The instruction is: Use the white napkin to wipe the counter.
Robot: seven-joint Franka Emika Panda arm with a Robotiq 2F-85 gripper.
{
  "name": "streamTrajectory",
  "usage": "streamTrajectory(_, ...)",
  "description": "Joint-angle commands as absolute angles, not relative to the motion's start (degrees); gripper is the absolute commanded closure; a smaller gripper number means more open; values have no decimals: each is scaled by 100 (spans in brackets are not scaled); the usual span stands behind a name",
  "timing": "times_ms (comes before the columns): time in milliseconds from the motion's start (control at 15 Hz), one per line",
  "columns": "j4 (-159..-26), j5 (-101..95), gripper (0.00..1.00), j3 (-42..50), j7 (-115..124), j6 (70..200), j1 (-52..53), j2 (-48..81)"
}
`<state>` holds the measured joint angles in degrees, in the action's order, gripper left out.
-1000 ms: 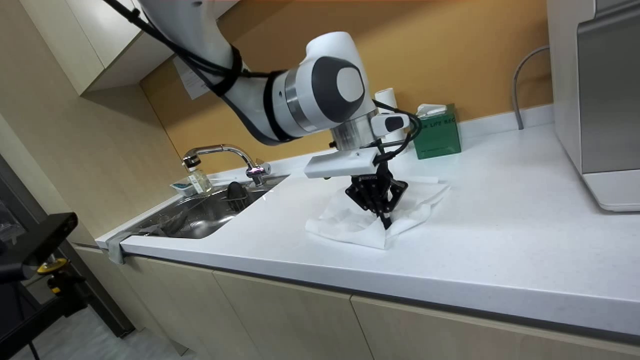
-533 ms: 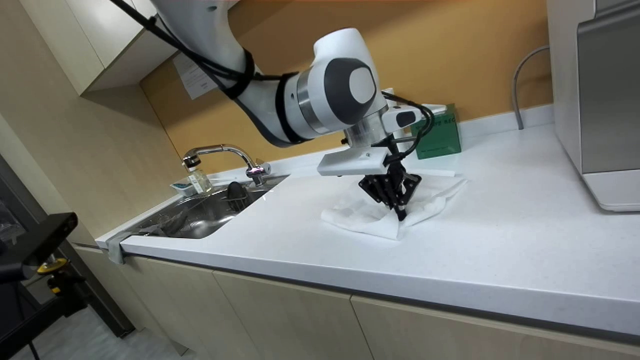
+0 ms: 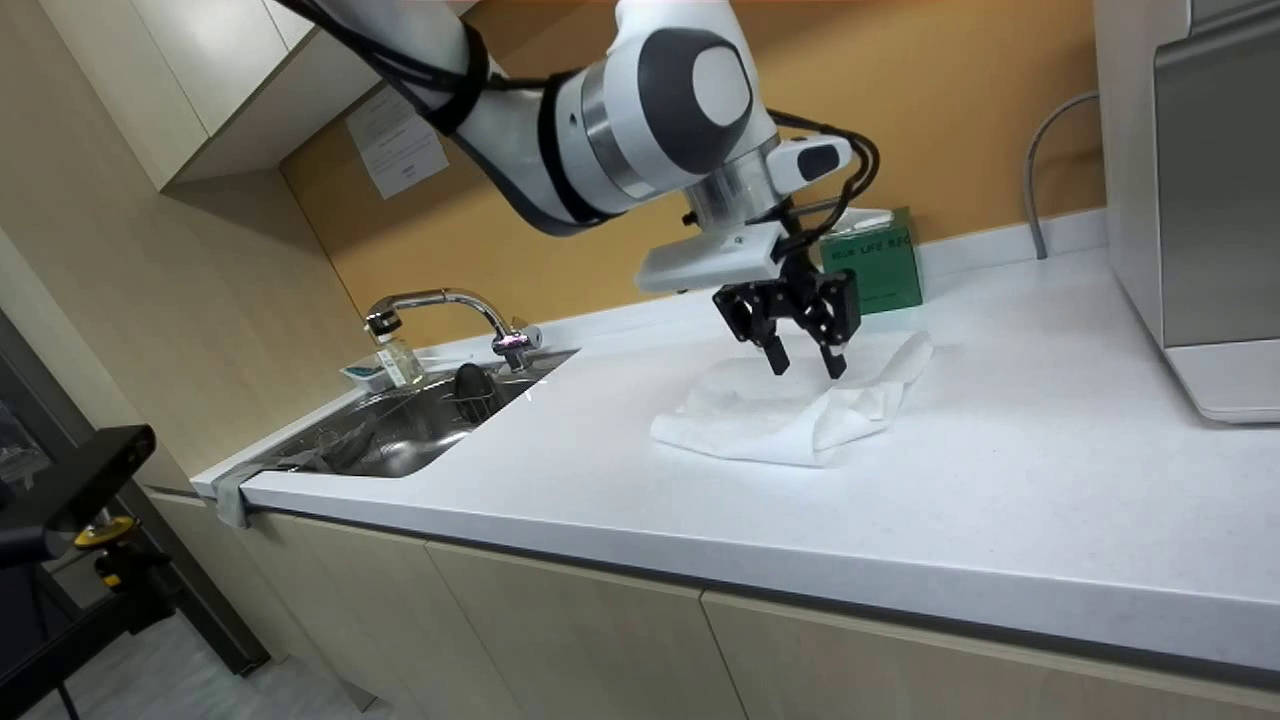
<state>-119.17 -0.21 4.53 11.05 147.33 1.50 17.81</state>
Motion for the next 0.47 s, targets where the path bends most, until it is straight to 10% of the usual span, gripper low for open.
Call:
streamTrajectory(0, -12011, -220, 4, 528, 1236, 14246, 125, 1161)
streamTrajectory(400, -12000, -202, 0, 480, 1042, 13305, -70, 664)
